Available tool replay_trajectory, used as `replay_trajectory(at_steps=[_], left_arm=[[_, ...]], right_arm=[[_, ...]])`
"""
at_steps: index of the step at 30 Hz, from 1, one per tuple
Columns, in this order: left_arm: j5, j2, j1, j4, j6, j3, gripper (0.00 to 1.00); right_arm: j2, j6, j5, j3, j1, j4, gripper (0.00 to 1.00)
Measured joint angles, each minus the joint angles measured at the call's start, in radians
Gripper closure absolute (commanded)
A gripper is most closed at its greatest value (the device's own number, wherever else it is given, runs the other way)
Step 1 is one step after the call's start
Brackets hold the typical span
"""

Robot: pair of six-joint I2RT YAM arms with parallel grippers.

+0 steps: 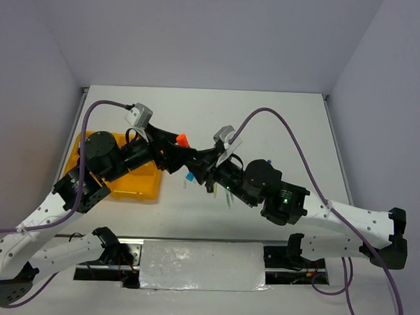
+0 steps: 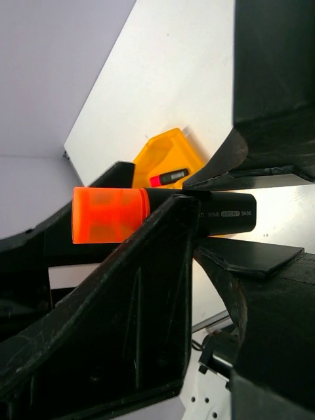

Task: Sort the stationery into containers
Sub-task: Close the pen cap on the pen.

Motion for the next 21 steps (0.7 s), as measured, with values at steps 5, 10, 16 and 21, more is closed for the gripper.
replay_trajectory(at_steps=[5, 10, 16, 21], left_arm=[[0.001, 0.011, -0.005, -0.027, 0.015, 0.013, 0.58], [0.008, 0.015, -0.013, -0.049, 0.017, 0.018, 0.86], [0.011, 0.018, -0.014, -0.068, 0.045, 0.038, 1.0], [0.092, 0.003, -0.013, -0.049, 0.094, 0.052, 1.0]], right_arm=[[0.021, -0.007, 0.026, 0.029, 0.0, -0.021, 1.0], [0.041, -0.014, 0.039, 0.034, 0.001, -0.037, 0.95], [0.022, -0.002, -0.013, 0.009, -0.003, -0.011, 0.16], [-0.056, 0.031, -0.245, -0.063, -0.075, 0.011, 0.1]])
